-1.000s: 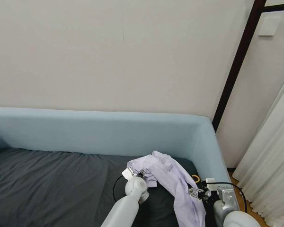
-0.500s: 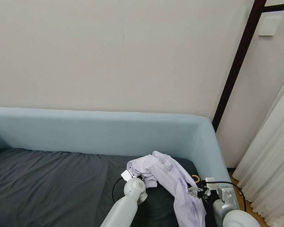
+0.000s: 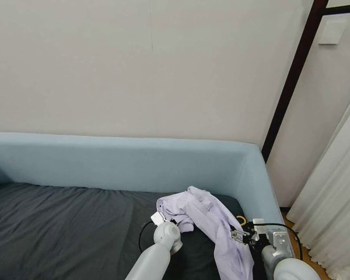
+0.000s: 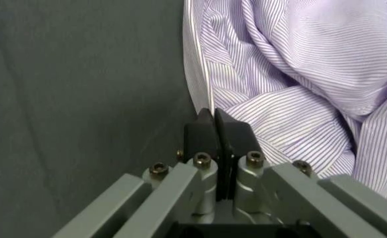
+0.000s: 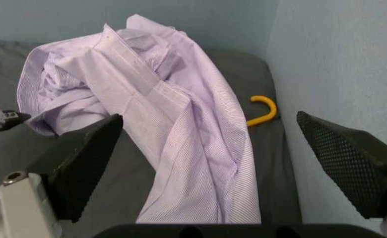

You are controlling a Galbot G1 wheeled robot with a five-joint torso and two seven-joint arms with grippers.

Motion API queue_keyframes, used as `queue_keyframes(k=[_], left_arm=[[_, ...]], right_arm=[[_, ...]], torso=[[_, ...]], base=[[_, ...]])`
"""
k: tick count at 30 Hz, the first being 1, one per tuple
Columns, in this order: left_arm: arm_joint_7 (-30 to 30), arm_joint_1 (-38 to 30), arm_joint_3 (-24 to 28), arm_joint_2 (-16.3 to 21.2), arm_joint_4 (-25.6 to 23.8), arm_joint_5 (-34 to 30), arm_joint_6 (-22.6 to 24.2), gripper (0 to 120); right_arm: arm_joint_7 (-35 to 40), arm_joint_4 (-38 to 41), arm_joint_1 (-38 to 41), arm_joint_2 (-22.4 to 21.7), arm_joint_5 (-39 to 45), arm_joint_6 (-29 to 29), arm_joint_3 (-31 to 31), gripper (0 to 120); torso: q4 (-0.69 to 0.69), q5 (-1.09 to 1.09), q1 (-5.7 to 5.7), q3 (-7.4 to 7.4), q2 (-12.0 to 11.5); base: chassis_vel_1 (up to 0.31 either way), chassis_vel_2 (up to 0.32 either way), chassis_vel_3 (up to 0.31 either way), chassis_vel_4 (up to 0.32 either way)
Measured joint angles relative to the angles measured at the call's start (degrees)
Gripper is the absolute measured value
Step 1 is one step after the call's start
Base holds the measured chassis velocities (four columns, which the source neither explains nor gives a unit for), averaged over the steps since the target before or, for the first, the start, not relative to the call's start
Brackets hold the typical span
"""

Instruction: Pick up the clothes from the sofa and hang them on the clothes hanger.

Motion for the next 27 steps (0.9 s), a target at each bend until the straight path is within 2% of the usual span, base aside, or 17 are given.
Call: queue_keyframes(k=[8, 13, 15, 17, 18, 22, 24, 27], left_arm=[[-0.4, 2.2, 1.3, 0.0, -2.9, 0.5, 0.0, 0], [-0.5, 7.3, 4.3, 0.8, -12.4, 2.3, 0.2, 0], [-1.1, 10.2, 4.9, 3.5, -17.7, 2.3, 0.4, 0], [-1.7, 15.0, 5.1, 9.8, -25.9, 1.7, 0.7, 0], [-1.7, 15.0, 5.1, 9.8, -25.9, 1.7, 0.7, 0], [-1.7, 23.1, 4.1, 18.5, -35.4, 1.6, 0.6, 0], [-1.7, 24.8, 3.9, 19.9, -37.2, 1.5, 0.5, 0], [-1.5, 29.5, 3.5, 26.1, -43.5, 0.7, 0.2, 0]], right_arm=[[0.0, 0.0, 0.0, 0.1, 0.0, 0.0, 0.0, 100], [-0.1, 0.2, 0.5, 0.2, 0.0, 0.0, 0.1, 100], [-0.3, 0.2, 0.8, 0.2, 0.0, 0.1, 0.1, 100], [-0.8, -0.1, 1.8, 0.2, -0.1, 0.2, -0.2, 100], [-0.8, -0.1, 1.8, 0.2, -0.1, 0.2, -0.2, 100], [-1.8, -0.8, 4.4, 0.3, -0.2, 0.4, -1.7, 100], [-2.0, -0.8, 4.9, 0.3, -0.3, 0.4, -2.0, 100], [-3.6, -0.9, 5.7, -0.2, -0.8, 0.3, -2.1, 100]], torso=[[0.0, 0.0, 0.0, 0.0, 0.0], [-0.04, -0.04, 0.0, 0.0, 0.0], [-0.05, -0.02, 0.0, -0.01, 0.0], [0.01, 0.0, -0.01, -0.01, 0.0], [0.01, 0.0, -0.01, -0.01, 0.0], [0.03, -0.02, -0.01, -0.01, 0.0], [0.02, -0.02, -0.01, 0.0, 0.0], [0.02, -0.01, -0.01, -0.01, 0.0]], base=[[0.0, 0.0, 0.0, 0.0], [0.0, 0.0, 0.0, 0.0], [0.0, 0.0, 0.0, 0.0], [0.0, 0.0, 0.0, 0.0], [0.0, 0.0, 0.0, 0.0], [0.0, 0.0, 0.0, 0.0], [0.0, 0.0, 0.0, 0.0], [0.0, 0.0, 0.0, 0.0]])
